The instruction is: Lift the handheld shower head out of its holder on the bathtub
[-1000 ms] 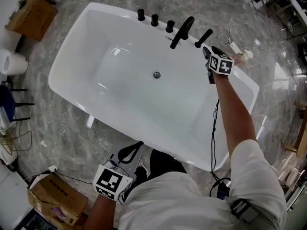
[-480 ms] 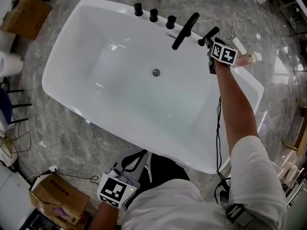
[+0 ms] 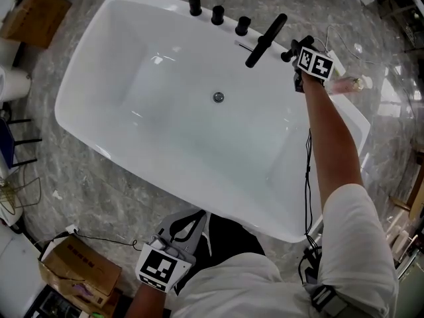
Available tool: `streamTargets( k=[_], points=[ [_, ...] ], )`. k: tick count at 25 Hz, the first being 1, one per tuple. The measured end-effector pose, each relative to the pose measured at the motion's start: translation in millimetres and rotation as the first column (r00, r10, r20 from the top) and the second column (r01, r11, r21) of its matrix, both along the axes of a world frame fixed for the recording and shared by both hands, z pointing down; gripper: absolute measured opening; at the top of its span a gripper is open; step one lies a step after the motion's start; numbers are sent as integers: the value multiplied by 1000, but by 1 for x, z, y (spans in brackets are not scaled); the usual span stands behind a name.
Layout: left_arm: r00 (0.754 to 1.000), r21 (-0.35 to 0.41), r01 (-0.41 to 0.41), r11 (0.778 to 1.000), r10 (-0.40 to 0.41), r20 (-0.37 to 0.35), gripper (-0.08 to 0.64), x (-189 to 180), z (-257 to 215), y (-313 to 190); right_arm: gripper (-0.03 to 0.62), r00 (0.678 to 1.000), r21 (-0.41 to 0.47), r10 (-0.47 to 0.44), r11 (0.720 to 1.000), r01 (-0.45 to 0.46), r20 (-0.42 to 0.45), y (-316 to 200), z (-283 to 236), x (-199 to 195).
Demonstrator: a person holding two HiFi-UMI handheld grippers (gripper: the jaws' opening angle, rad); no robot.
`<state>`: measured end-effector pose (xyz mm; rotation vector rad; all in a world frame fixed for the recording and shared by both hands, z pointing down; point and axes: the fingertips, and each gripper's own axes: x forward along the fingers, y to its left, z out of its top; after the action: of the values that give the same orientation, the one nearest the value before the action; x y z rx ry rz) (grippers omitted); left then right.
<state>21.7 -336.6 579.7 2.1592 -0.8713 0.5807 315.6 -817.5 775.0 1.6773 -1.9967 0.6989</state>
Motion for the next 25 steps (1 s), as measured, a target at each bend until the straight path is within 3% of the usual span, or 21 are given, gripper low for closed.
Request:
streamTargets(
  k=[1,14,25],
  points=[
    [1000,2,5,1000,-5,0,6,-1,1,-1,151,1000,2,3,1000,-3,-3,-1,-1,-1],
    [1000,19,7,1000,-7,6,6,-4,0,6,146,999,6,-15,1000,16,-31,9,-2,-4],
    [1000,38,5,999,-6,18,6,-11,-12,19,146,998,54,-26,998,29,-62,20,-32,-10]
  ],
)
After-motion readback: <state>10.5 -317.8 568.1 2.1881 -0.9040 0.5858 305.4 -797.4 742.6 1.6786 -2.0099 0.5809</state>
